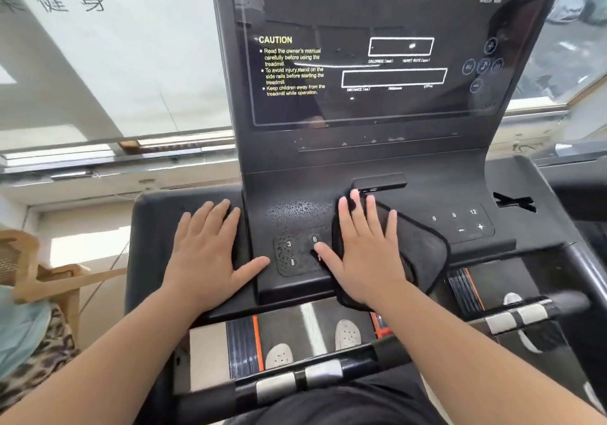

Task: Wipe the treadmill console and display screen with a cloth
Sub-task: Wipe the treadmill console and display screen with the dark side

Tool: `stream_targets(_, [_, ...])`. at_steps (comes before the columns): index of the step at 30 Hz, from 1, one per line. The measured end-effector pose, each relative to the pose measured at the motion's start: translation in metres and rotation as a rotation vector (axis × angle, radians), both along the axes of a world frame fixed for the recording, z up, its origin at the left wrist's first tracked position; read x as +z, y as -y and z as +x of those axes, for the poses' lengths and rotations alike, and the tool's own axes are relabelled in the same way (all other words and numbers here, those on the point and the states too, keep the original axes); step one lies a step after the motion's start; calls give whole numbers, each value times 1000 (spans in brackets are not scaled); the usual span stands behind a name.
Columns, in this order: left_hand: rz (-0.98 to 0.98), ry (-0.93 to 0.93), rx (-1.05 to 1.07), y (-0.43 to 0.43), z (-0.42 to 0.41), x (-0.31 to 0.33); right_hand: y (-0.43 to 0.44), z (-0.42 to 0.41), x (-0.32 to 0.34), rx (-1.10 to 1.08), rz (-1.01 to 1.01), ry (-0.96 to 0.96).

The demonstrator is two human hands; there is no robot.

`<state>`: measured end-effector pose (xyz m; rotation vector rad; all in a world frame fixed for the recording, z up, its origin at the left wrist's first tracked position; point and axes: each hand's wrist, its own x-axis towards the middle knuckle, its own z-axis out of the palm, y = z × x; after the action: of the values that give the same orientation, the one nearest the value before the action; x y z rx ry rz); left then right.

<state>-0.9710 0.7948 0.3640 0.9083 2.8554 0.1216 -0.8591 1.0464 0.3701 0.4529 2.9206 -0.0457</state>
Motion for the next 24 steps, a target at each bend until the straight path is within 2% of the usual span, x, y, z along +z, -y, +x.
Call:
stream_targets(3, [-30, -2, -8, 18, -9, 0, 31, -16, 0, 31, -72, -33])
stream_targets(8, [20, 26, -41, 27, -14, 1, 64, -25, 0, 329, -107, -31])
stream_targets(11, [56, 38, -42, 25, -14, 1, 53, -5, -2, 487, -105, -4])
stream_targets(13, [68, 42, -42, 26, -14, 1, 33, 12, -3, 467, -94, 15])
stream_targets(15, [80, 45, -43, 27, -14, 0, 12, 19, -1, 337, -68, 29])
stream_targets(19, [91, 56, -45, 27, -14, 0, 9, -6, 4, 165, -89, 35])
stream_targets(22, [96, 60, -42, 27, -14, 2, 34, -31, 5, 166, -90, -7])
stream_targets(24, [92, 61, -41, 26, -14, 3, 51, -39, 5, 257, -90, -22])
